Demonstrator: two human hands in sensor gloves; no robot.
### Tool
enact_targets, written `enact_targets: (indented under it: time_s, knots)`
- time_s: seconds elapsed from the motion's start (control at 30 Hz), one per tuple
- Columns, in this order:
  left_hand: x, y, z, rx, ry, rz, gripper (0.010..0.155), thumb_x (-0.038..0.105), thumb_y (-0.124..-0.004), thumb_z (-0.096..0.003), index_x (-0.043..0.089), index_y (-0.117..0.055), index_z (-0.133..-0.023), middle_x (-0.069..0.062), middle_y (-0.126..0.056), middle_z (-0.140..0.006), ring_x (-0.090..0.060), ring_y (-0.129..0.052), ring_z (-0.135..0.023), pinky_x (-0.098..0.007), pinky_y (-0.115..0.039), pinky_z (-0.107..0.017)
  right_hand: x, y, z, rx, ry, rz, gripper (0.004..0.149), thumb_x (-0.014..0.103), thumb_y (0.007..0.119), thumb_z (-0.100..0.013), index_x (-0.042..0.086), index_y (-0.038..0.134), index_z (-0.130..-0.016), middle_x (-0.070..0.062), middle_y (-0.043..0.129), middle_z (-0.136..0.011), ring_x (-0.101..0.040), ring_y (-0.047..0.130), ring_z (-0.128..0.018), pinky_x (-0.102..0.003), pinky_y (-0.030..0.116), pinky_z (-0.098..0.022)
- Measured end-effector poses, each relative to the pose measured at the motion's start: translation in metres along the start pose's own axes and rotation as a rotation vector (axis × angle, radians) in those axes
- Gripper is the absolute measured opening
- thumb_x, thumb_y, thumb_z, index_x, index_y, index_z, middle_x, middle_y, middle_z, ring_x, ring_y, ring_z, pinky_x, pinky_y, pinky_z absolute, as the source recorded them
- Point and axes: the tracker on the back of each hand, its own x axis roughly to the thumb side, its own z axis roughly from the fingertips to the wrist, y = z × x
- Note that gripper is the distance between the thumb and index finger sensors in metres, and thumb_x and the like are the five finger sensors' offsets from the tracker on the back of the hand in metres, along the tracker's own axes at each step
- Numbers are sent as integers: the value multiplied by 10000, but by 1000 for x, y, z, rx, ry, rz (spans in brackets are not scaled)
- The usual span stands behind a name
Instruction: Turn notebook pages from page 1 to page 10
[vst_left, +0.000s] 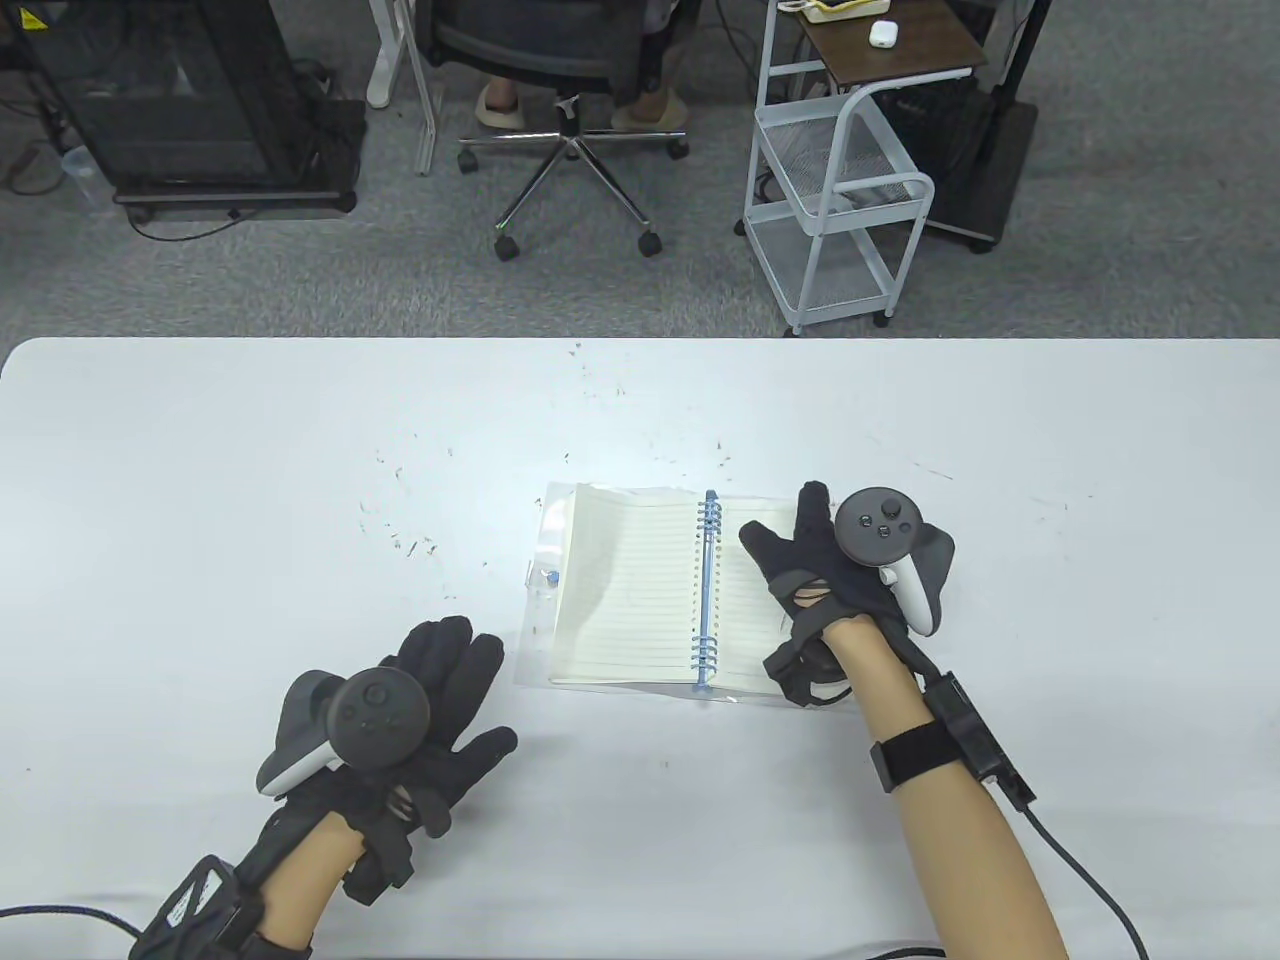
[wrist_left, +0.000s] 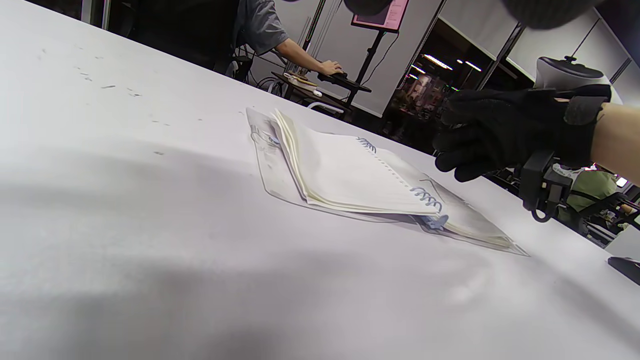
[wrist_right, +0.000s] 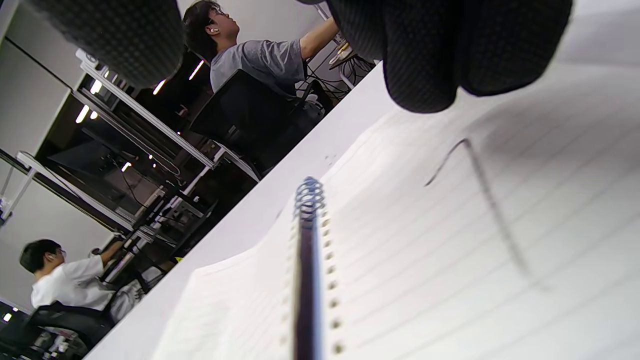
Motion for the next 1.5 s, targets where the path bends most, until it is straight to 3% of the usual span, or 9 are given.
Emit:
enact_targets:
  time_s: [0.1, 0.3, 0.57, 0.73, 0.9, 1.03, 1.2, 1.37, 1.5]
  knots:
    - [0, 0, 0, 4, -1, 0, 862, 686, -633, -446, 241, -371, -1136, -133, -235, -1180, -492, -234, -1127, -708, -344, -733, -7, -1, 1, 28, 17, 97, 886, 639, 721, -509, 89, 235, -1004, -338, 448, -1016, -584, 637, -841, -650, 672, -528]
    - [0, -1, 0, -1, 5, 1, 861, 686, -632, -446, 241, -370, -1135, -131, -234, -1180, -493, -234, -1125, -708, -345, -733, -26, 16, -2, 216, 86, 342, 1007, 745, 691, -494, 114, 84, -992, -365, 169, -1027, -659, 220, -920, -782, 342, -596]
    - [0, -1, -1, -10, 14, 2, 861, 686, -632, -446, 241, -370, -1135, -132, -234, -1180, -491, -233, -1126, -708, -344, -733, -40, 46, -4, 363, 133, 535, 1112, 797, 675, -467, 104, -67, -920, -393, 56, -967, -668, 60, -872, -808, 235, -580]
    - [0, -1, -1, -15, 14, 3, 860, 686, -632, -446, 241, -371, -1135, -131, -234, -1180, -492, -233, -1126, -707, -344, -733, -39, 51, -1, 332, 136, 533, 1092, 761, 668, -467, 90, -75, -903, -384, 45, -957, -659, 53, -866, -811, 226, -570]
    - [0, -1, -1, -12, 11, 2, 861, 686, -631, -447, 239, -370, -1135, -132, -233, -1180, -492, -232, -1126, -708, -344, -732, -30, 51, 2, 289, 100, 516, 1067, 684, 718, -477, 81, -46, -913, -345, 132, -1000, -624, 95, -893, -801, 244, -574]
    - [0, -1, -1, -6, 12, 4, 861, 686, -631, -446, 241, -370, -1135, -132, -234, -1180, -493, -233, -1126, -708, -345, -732, -18, 49, 4, 232, 55, 469, 1036, 545, 820, -474, 68, 23, -934, -300, 285, -1037, -610, 177, -911, -786, 284, -583]
    - [0, -1, -1, -2, 9, 5, 860, 686, -630, -447, 242, -369, -1135, -132, -233, -1180, -492, -234, -1126, -708, -345, -733, -5, 40, 7, 237, 34, 351, 977, 474, 837, -475, 59, 92, -952, -270, 389, -1038, -650, 380, -900, -769, 409, -588]
    - [0, 0, 0, 2, 4, 5, 859, 686, -631, -447, 242, -370, -1135, -132, -233, -1180, -492, -236, -1126, -708, -346, -732, 2, 23, 11, 197, 17, 218, 965, 514, 837, -474, 96, 123, -971, -309, 307, -1022, -644, 667, -833, -725, 609, -556]
    - [0, 0, 0, 7, 2, 7, 860, 686, -631, -448, 240, -370, -1135, -133, -233, -1179, -491, -234, -1126, -708, -345, -733, 1, 5, 13, 130, 55, 101, 963, 515, 832, -474, 79, 133, -973, -442, 243, -934, -551, 820, -763, -664, 710, -518]
